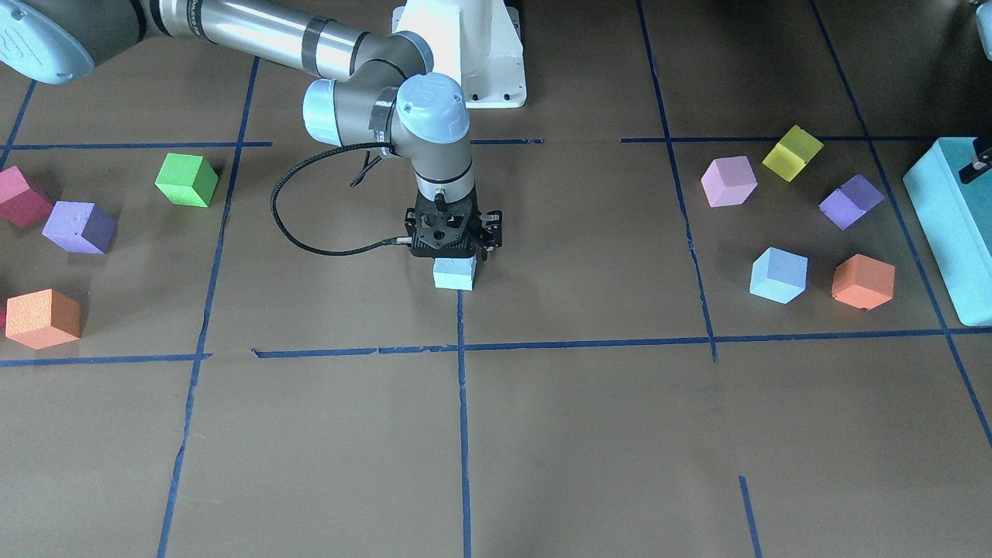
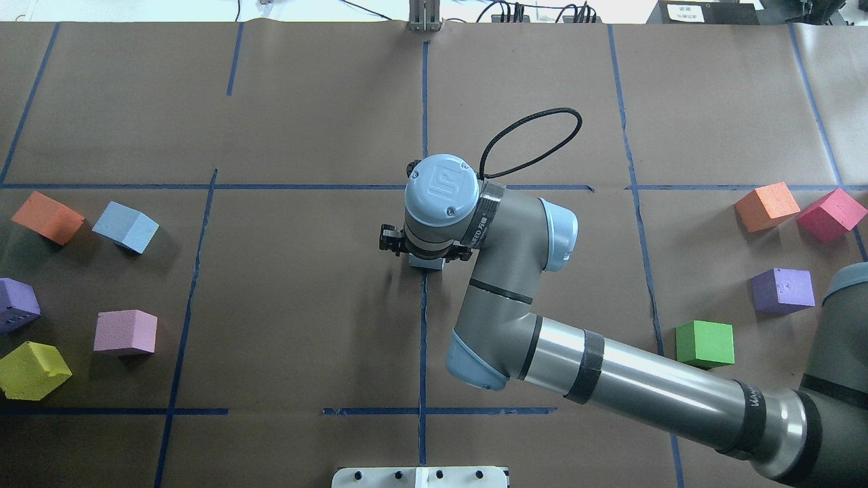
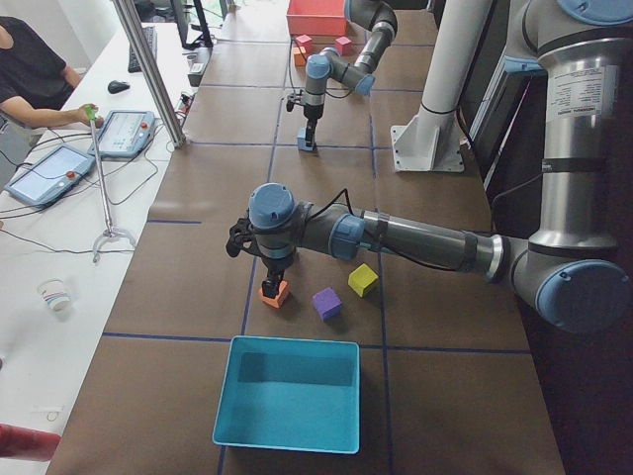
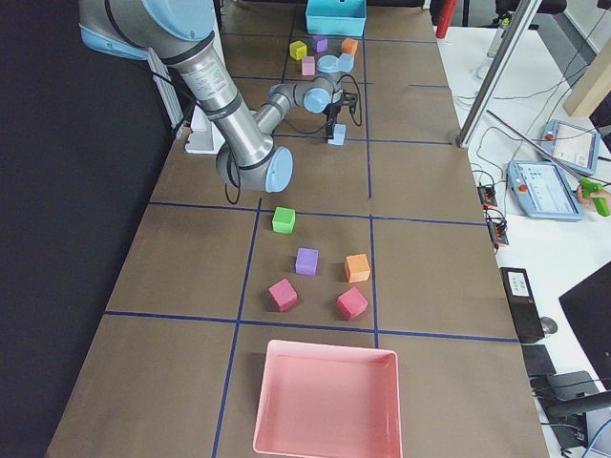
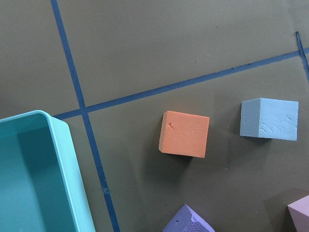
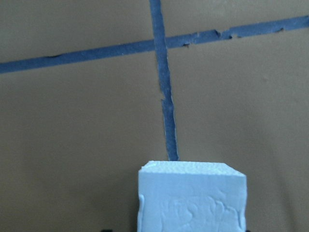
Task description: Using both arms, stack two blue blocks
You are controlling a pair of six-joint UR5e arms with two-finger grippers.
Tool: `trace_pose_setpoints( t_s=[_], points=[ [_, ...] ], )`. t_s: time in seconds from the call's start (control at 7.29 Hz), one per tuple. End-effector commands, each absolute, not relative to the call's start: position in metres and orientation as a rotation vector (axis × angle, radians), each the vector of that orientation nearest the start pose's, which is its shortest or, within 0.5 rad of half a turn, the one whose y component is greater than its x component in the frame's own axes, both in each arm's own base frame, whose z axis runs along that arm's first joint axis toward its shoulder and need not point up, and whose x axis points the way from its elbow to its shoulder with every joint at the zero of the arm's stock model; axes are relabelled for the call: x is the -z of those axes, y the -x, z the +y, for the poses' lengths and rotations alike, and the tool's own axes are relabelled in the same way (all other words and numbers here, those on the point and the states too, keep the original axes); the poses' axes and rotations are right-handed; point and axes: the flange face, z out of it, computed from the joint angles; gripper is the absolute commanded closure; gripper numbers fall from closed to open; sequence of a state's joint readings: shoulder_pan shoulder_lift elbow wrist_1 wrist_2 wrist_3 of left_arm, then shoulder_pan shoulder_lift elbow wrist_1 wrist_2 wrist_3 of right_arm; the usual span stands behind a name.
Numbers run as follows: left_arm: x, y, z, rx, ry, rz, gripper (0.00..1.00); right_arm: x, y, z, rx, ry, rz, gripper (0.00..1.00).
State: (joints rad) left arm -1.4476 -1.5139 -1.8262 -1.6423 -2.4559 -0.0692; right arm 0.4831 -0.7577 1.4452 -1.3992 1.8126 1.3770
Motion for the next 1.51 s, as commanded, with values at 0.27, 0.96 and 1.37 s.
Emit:
trace_pose_setpoints(
  t_s=[0.27,0.96,1.37],
  points=[
    [-0.488,-0.171,-0.506,-0.256,-0.171,0.879,0.0,-0.219,0.395,-0.451,-0.266,-0.135,-1.037,0.0],
    [-0.512,-0.259,-0.524,-0.346,-0.139,0.77,0.01,-0.278,0.376,-0.454,-0.227,-0.141,-0.947,0.0],
    [-0.527,-0.284,-0.514,-0.374,-0.093,0.764,0.01,-0.289,0.381,-0.458,-0.215,-0.135,-0.925,0.0]
  ],
)
